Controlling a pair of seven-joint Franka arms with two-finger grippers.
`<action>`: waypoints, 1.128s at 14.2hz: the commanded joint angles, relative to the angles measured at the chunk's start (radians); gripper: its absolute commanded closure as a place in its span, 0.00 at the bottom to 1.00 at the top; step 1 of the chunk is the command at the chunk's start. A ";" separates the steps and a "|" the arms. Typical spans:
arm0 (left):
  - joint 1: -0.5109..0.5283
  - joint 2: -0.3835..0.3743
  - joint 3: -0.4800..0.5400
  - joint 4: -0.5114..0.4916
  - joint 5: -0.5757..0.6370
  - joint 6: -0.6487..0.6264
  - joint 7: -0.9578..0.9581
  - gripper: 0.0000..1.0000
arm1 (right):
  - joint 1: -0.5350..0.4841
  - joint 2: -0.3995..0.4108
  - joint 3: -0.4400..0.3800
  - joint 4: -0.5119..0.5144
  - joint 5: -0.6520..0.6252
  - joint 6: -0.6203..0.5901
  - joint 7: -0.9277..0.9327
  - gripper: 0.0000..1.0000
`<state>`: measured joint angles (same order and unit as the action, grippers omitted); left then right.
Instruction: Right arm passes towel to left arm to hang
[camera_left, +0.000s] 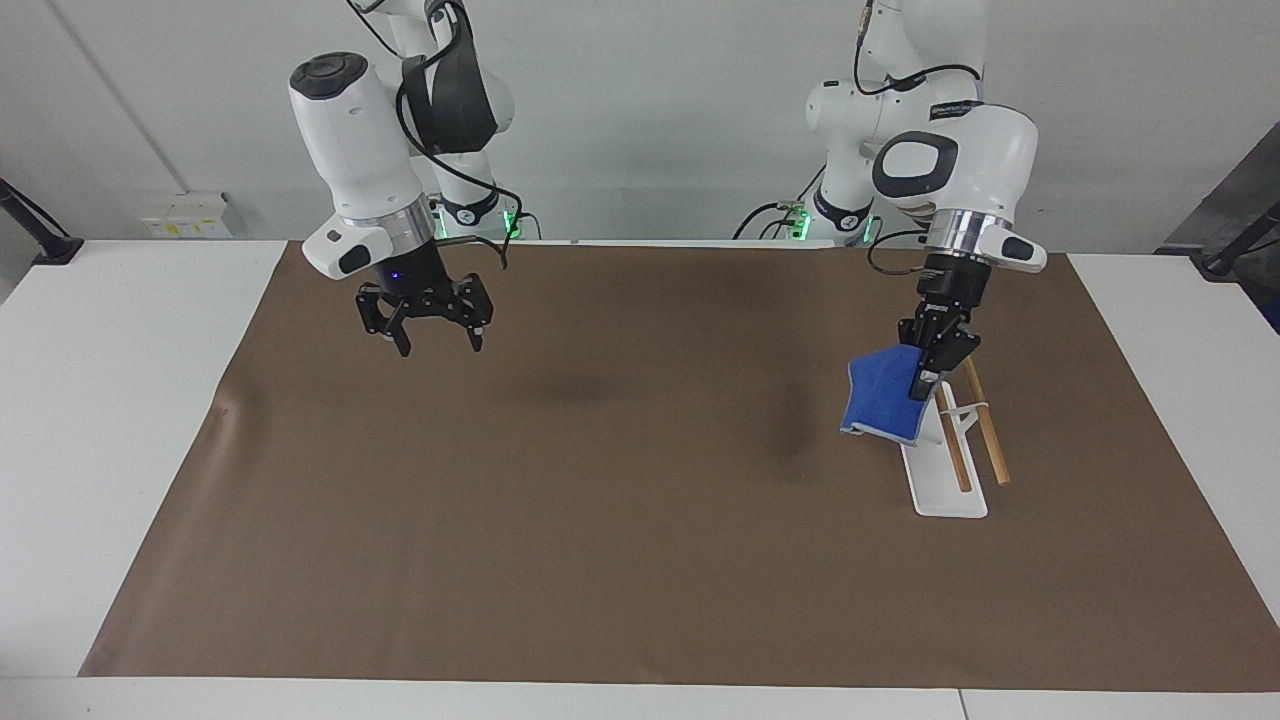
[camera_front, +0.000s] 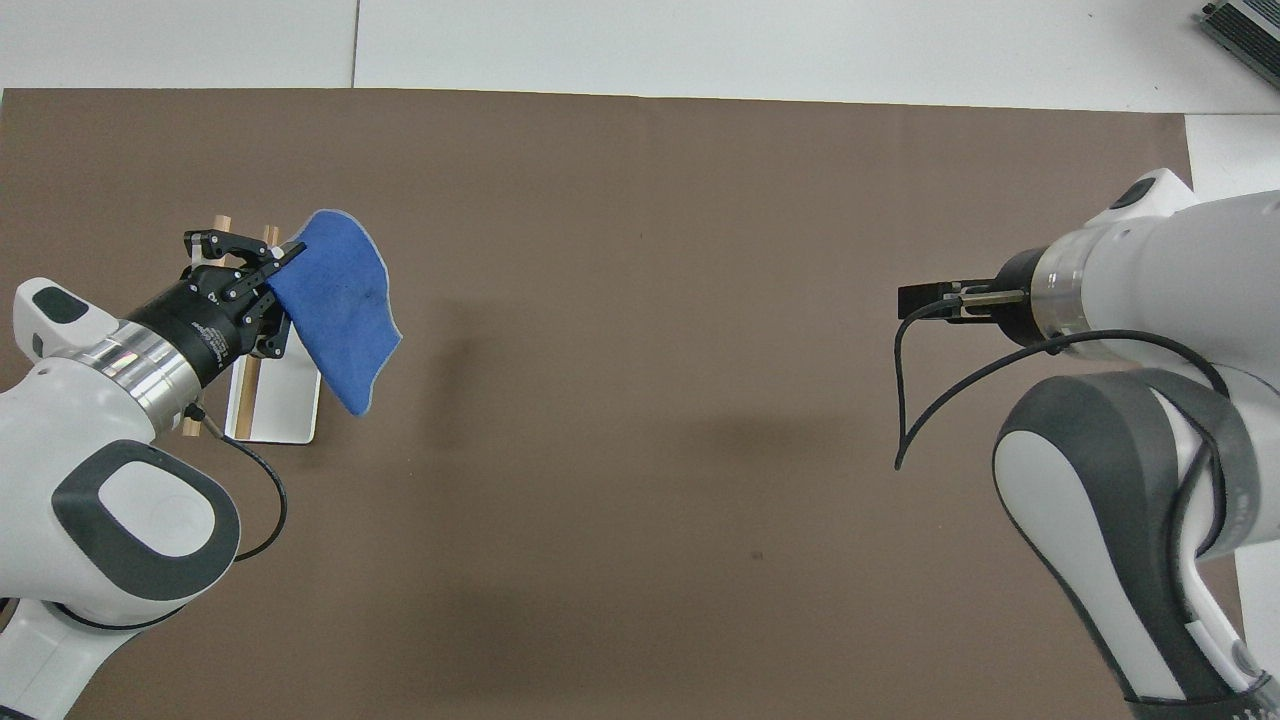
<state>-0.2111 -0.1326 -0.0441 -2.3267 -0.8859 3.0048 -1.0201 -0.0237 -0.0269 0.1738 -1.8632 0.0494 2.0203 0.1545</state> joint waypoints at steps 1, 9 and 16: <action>0.052 -0.010 -0.013 -0.037 -0.016 0.022 -0.005 1.00 | -0.028 0.009 0.007 0.099 -0.046 -0.119 0.066 0.00; 0.208 -0.015 -0.013 -0.054 -0.016 0.022 -0.028 1.00 | -0.045 -0.025 -0.083 0.205 -0.102 -0.327 0.059 0.00; 0.297 -0.010 -0.013 -0.091 -0.018 0.022 -0.064 1.00 | -0.010 -0.015 -0.195 0.308 -0.088 -0.459 -0.087 0.00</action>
<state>0.0582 -0.1326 -0.0434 -2.3957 -0.8868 3.0086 -1.0584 -0.0123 -0.0719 -0.0229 -1.6066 -0.0355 1.6001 0.1023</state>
